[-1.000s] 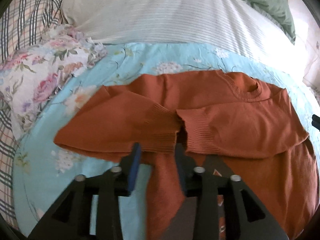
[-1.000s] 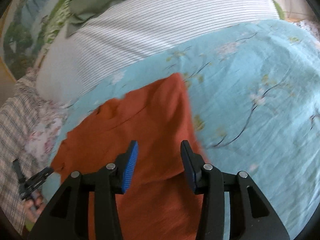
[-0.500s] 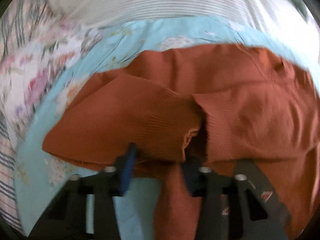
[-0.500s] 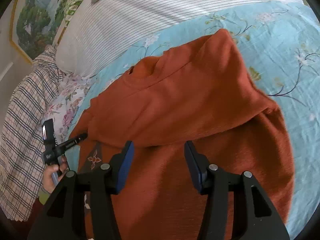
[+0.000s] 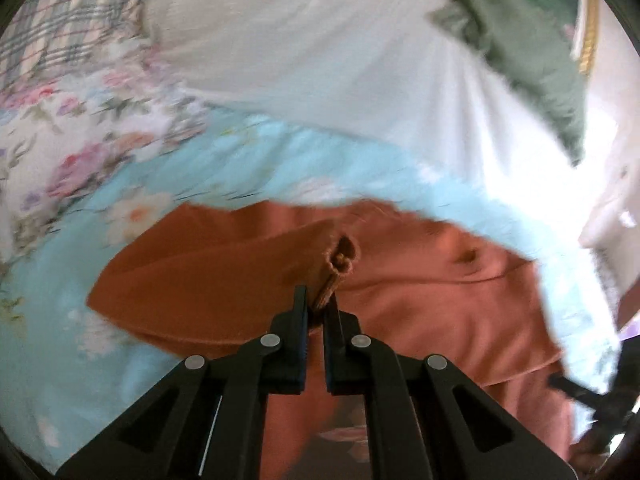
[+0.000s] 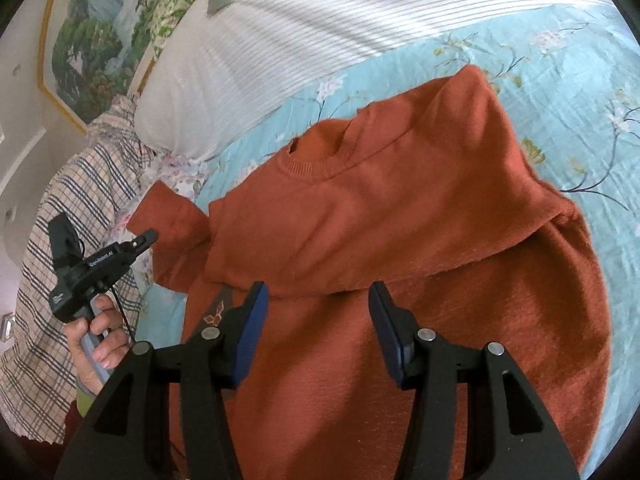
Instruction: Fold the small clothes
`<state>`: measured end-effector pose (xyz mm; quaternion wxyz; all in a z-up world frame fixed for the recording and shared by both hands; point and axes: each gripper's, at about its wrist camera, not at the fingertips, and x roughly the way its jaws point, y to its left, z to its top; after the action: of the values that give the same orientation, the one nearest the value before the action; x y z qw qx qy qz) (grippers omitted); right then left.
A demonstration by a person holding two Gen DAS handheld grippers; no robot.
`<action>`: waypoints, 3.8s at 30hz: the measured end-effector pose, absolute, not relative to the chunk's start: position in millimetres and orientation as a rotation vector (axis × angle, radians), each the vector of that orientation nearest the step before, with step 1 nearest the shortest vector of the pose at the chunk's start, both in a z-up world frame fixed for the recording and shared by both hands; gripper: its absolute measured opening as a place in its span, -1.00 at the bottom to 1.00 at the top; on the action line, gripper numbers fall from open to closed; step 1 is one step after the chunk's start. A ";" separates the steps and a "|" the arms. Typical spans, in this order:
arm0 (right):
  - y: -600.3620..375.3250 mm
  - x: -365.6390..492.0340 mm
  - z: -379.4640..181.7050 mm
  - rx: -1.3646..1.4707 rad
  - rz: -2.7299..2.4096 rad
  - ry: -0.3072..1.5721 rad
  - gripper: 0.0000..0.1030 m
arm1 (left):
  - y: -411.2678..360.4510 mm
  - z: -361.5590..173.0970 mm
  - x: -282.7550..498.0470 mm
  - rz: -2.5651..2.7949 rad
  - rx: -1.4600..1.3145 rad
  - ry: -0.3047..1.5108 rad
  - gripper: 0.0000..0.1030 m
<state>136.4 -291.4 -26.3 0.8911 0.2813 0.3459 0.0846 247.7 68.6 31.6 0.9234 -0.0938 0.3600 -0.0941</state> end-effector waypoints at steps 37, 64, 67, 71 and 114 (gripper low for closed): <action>-303.7 247.4 -66.0 0.589 0.080 0.859 0.02 | 72.8 -52.0 217.9 0.010 -0.183 0.910 0.22; -360.5 199.4 -29.2 0.574 -0.016 0.675 -0.87 | 92.9 -62.7 256.3 0.102 -0.196 0.888 -0.46; -359.8 202.2 -34.4 0.506 -0.098 0.746 -0.86 | 92.9 -69.8 257.6 0.105 -0.196 0.907 -0.45; -366.2 190.0 -31.2 0.515 -0.198 0.715 -0.84 | 92.9 -70.7 257.5 0.106 -0.199 0.907 -0.44; -375.2 -28.5 -60.5 0.625 0.043 0.811 -0.10 | 127.1 -68.8 34.2 -0.395 -0.165 1.019 0.17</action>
<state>-28.5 -375.2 -60.5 0.8717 0.2988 0.3878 0.0204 34.2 127.1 -68.8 0.8511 -0.0783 0.4839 -0.1877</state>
